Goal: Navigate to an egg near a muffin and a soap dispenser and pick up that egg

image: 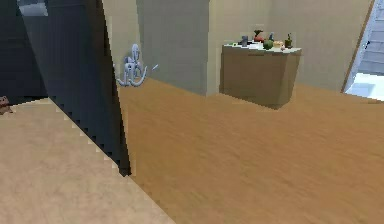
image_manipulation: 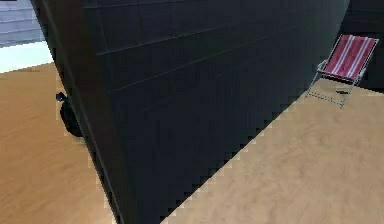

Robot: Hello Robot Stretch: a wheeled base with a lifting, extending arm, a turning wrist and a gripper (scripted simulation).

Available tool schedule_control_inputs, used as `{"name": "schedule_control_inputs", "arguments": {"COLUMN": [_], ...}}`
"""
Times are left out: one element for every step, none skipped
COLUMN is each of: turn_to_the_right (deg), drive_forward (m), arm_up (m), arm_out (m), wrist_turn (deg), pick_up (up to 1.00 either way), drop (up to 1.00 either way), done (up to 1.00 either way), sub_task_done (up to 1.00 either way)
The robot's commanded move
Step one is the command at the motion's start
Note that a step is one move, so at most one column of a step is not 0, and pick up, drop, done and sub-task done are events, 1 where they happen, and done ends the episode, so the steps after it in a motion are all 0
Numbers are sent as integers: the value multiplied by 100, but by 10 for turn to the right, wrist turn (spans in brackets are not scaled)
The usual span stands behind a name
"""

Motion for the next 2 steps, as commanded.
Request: {"name": "schedule_control_inputs", "arguments": {"turn_to_the_right": [120,30], "drive_forward": [0,0], "arm_up": [0,0], "arm_out": [0,0], "wrist_turn": [0,0], "pick_up": [0,0], "drop": [0,0], "done": [0,0], "sub_task_done": [0,0]}}
